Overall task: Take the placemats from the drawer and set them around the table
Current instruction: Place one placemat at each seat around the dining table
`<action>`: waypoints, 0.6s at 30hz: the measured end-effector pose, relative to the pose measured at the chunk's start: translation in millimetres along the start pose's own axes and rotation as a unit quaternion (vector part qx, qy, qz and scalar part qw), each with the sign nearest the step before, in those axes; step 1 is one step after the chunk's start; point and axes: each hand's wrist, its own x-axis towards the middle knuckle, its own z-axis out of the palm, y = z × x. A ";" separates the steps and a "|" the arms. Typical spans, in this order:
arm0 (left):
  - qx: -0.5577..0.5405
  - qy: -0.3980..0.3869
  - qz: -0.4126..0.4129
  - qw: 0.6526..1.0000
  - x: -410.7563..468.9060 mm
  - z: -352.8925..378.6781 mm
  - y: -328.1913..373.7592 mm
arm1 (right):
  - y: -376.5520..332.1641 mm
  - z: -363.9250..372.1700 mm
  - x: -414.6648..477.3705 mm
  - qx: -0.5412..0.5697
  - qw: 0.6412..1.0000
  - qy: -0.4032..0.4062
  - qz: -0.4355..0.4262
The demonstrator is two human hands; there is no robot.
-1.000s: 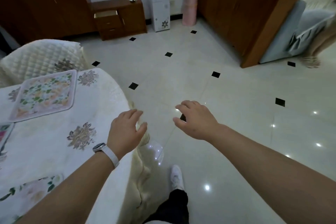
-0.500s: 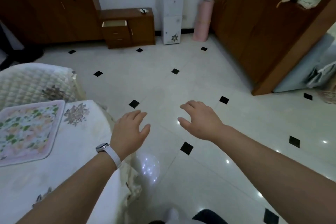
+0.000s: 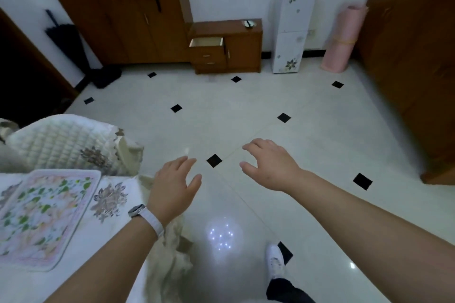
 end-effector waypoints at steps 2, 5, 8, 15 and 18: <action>0.008 0.013 -0.024 1.000 29.8 -2.0 0.5 | 11.0 -13.1 37.6 0.001 0.999 -0.013 -0.030; 0.017 0.042 -0.058 0.997 69.9 -6.4 -2.4 | 18.4 -28.3 93.2 -0.005 0.996 -0.026 -0.084; 0.024 0.055 -0.095 0.994 100.7 -13.9 -10.5 | 14.5 -37.3 144.5 -0.016 0.992 -0.041 -0.119; 0.031 0.103 -0.198 0.974 153.2 -24.0 -77.9 | -19.8 -34.7 263.1 -0.034 0.975 -0.077 -0.207; 0.043 0.123 -0.230 0.965 181.7 -27.1 -122.5 | -46.4 -24.2 323.7 -0.037 0.968 -0.091 -0.231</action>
